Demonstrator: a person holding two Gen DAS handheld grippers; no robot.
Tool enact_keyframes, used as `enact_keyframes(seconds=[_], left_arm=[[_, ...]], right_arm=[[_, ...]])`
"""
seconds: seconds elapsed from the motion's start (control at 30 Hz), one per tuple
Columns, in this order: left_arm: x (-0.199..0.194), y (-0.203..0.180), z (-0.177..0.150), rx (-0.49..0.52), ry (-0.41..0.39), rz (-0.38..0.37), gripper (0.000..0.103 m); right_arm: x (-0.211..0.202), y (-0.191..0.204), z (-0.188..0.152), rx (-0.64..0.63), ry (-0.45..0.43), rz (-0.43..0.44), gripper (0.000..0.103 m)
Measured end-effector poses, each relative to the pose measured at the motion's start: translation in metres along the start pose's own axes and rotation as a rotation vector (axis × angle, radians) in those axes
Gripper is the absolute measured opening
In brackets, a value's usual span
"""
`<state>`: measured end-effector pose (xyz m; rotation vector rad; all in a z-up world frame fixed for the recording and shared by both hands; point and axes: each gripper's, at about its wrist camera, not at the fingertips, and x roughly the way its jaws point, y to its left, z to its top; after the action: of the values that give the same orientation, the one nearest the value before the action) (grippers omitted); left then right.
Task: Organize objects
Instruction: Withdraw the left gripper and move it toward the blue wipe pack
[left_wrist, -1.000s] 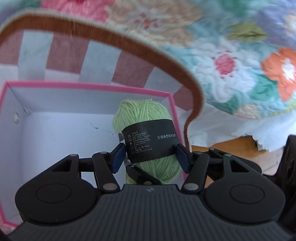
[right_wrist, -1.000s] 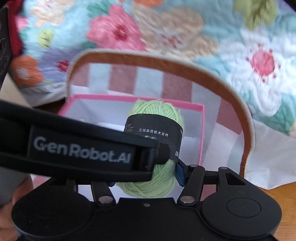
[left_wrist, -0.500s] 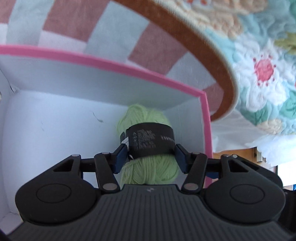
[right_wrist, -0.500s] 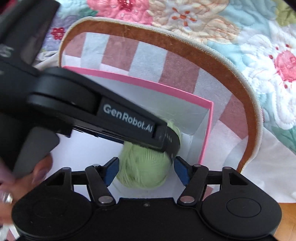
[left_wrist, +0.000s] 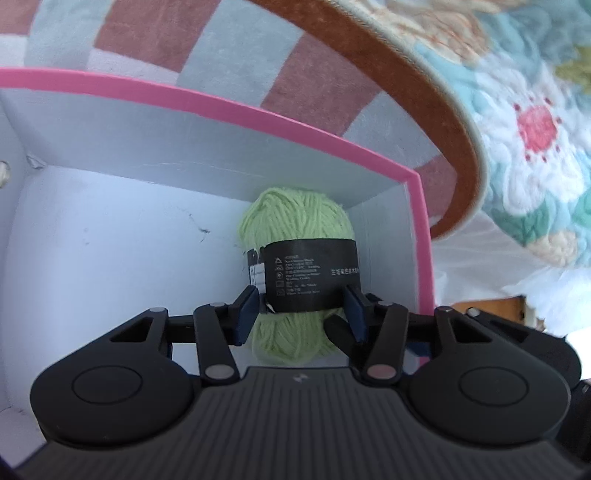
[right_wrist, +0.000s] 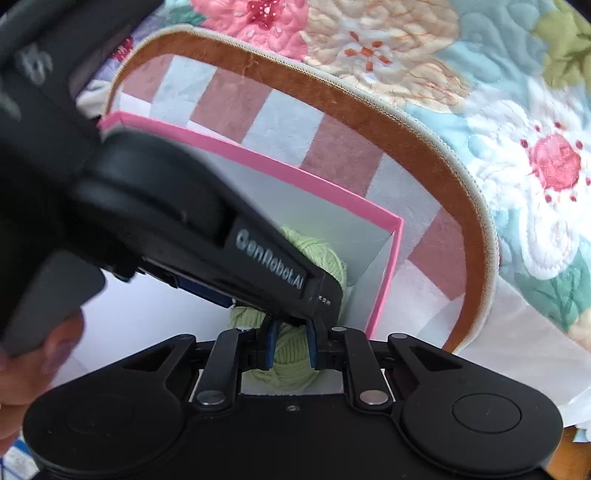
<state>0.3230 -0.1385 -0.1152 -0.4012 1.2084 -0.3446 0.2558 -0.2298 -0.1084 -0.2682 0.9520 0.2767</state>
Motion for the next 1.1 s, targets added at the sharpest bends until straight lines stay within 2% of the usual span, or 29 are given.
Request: enact_keyframes(seconds=[0.13,0.17,0.23,0.3,0.37,0.4,0.57,0.83,1.03,1.1], left_arm=[[-0.047,-0.016,-0.02,0.094,-0.011,0.017,0.065],[-0.061,-0.019,-0.026,0.109,-0.007,0.025,0.066],[-0.091,-0.017,-0.034,0.151,-0.013,0.056,0.068],[-0.122,-0.018,-0.042,0.197,-0.035,0.118,0.071],[-0.153,-0.021,-0.053,0.249,-0.086,0.175,0.075],[-0.168,-0.022,-0.059,0.264,-0.096,0.185,0.081],[-0.223,-0.018,-0.087,0.266,-0.079,0.212,0.083],[-0.263,-0.005,-0.123,0.242,0.017,0.261,0.084],[-0.293,0.008,-0.151,0.201,0.034,0.275,0.086],[-0.299,0.013,-0.161,0.191,0.03,0.278,0.086]], right_arm=[[-0.033,-0.015,-0.013,0.129,-0.02,0.112,0.044],[-0.042,-0.018,-0.015,0.168,-0.03,0.143,0.049],[-0.06,-0.019,-0.019,0.233,-0.047,0.204,0.049],[-0.074,-0.014,-0.022,0.255,-0.047,0.25,0.053],[-0.093,-0.004,-0.023,0.235,-0.031,0.263,0.054],[-0.099,-0.002,-0.019,0.227,-0.018,0.259,0.054],[-0.14,0.003,-0.02,0.23,0.012,0.297,0.061],[-0.191,0.013,-0.033,0.19,0.083,0.324,0.067],[-0.22,0.031,-0.044,0.135,0.103,0.368,0.075],[-0.228,0.038,-0.047,0.122,0.099,0.391,0.083]])
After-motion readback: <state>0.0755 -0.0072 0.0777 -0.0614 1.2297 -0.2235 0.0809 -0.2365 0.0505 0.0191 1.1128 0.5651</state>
